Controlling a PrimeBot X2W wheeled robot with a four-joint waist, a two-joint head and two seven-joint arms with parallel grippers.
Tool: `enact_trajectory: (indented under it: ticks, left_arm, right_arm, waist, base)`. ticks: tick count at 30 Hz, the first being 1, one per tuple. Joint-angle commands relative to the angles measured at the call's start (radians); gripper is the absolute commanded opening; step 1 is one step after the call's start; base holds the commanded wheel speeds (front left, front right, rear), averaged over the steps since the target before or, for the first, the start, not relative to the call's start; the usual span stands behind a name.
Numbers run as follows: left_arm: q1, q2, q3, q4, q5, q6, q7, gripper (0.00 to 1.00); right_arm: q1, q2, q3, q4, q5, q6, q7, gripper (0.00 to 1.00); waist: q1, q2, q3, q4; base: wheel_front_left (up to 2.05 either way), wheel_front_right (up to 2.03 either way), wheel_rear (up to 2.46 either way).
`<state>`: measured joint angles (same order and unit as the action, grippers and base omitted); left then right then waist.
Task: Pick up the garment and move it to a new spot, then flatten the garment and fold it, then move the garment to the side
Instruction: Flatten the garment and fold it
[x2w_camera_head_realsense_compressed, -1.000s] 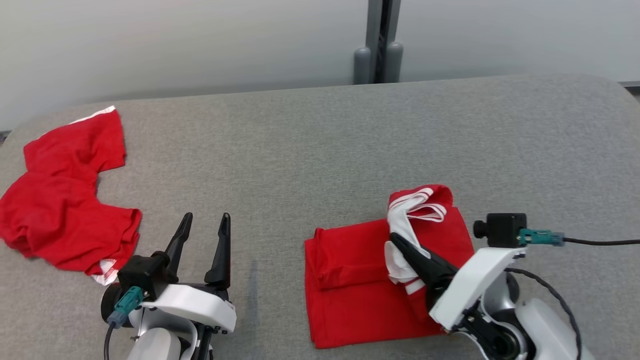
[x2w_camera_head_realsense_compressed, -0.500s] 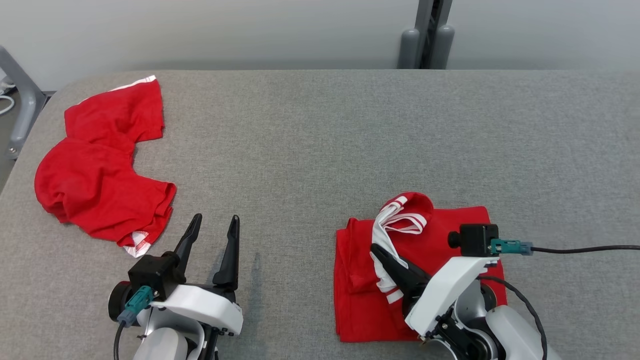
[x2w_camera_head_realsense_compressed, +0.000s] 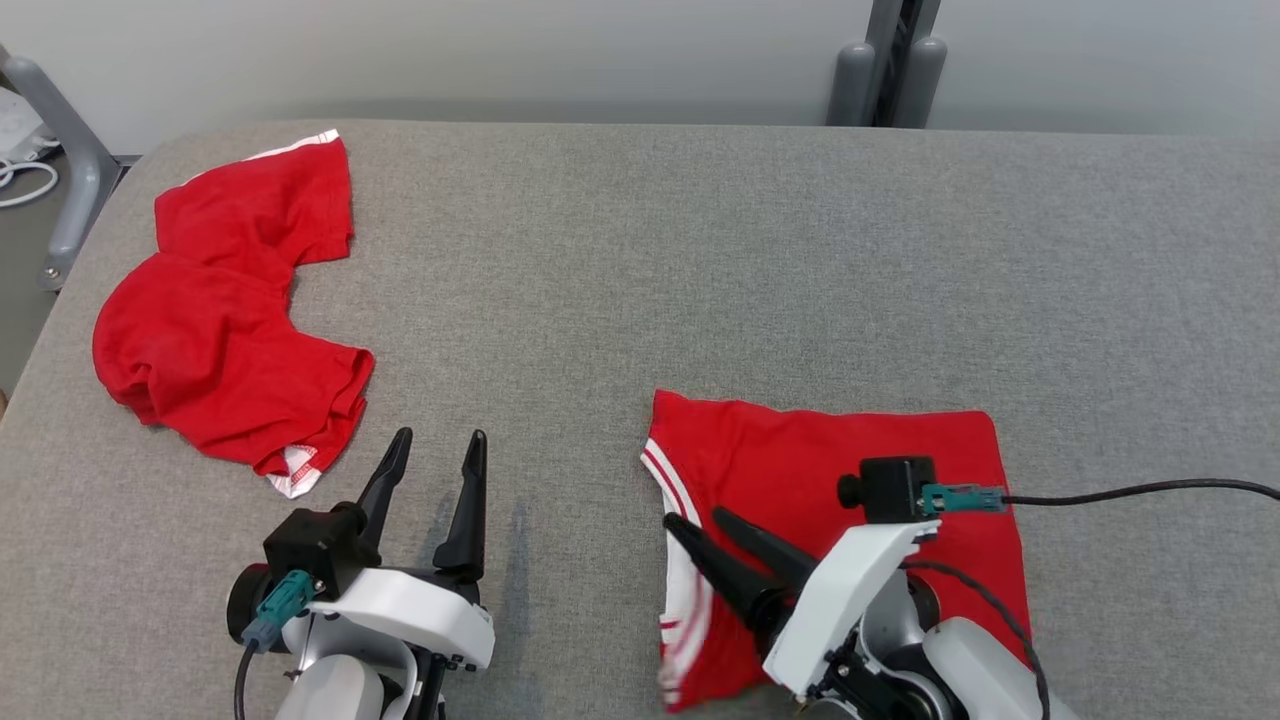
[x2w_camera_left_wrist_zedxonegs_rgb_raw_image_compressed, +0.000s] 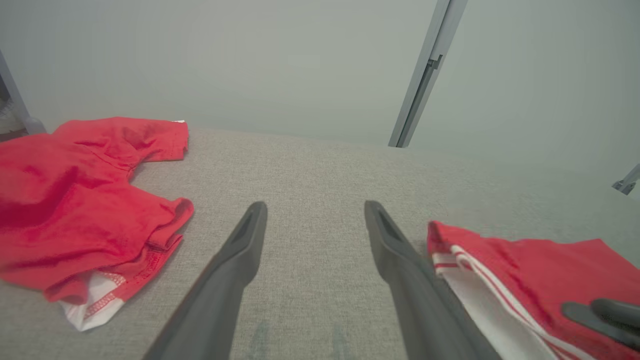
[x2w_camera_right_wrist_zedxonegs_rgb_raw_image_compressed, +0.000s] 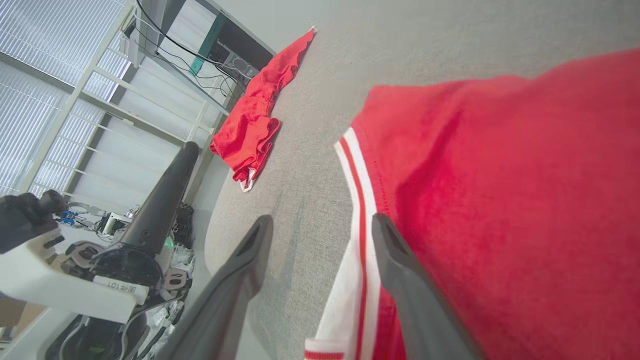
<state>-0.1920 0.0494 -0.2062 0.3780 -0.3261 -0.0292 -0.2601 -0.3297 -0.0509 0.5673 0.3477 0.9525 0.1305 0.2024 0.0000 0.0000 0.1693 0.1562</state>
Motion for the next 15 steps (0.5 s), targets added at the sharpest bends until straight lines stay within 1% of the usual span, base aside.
enact_trajectory:
  ticks: [1,5,8,10,12,13,15]
  left_arm:
    - [-0.016,0.003,-0.003,-0.003,-0.010,0.006,-0.004,1.00]
    - [-0.015,0.003,-0.011,-0.004,-0.019,0.012,-0.004,1.00]
    - [-0.013,0.003,-0.010,-0.003,-0.020,0.014,-0.004,1.00]
    - [-0.010,0.003,-0.006,-0.003,-0.019,0.015,-0.004,1.00]
    - [-0.008,0.003,-0.003,-0.005,-0.016,0.016,-0.004,1.00]
    - [-0.007,0.003,-0.002,-0.008,-0.015,0.017,-0.004,1.00]
    - [-0.005,0.003,-0.001,-0.014,-0.012,0.017,-0.004,1.00]
  right_arm:
    - [-0.016,-0.002,0.024,-0.013,0.002,0.000,0.003,1.00]
    - [-0.027,-0.003,0.085,-0.057,0.024,0.000,0.009,1.00]
    - [-0.041,-0.004,0.096,-0.079,0.023,0.000,-0.001,1.00]
    - [-0.049,-0.003,0.087,-0.100,0.020,0.000,-0.013,1.00]
    - [-0.064,-0.005,0.056,-0.119,-0.005,0.000,-0.029,1.00]
    - [-0.073,-0.016,0.040,-0.132,-0.024,0.000,-0.041,1.00]
    - [-0.090,-0.057,0.004,-0.155,-0.088,0.000,-0.071,1.00]
  waist:
    - [0.0000,0.0000,0.001,0.001]
    - [0.0000,0.0000,-0.001,0.001]
    - [0.0000,0.0000,-0.003,-0.003]
    - [0.0000,0.0000,-0.008,-0.010]
    - [0.0000,0.0000,-0.013,-0.020]
    - [0.0000,0.0000,-0.016,-0.026]
    - [0.0000,0.0000,-0.020,-0.039]
  base:
    - [0.00,0.00,0.00]
    - [0.00,0.00,0.00]
    - [0.00,0.00,0.00]
    - [0.00,0.00,0.00]
    - [0.00,0.00,0.00]
    - [0.00,0.00,0.00]
    - [0.00,0.00,0.00]
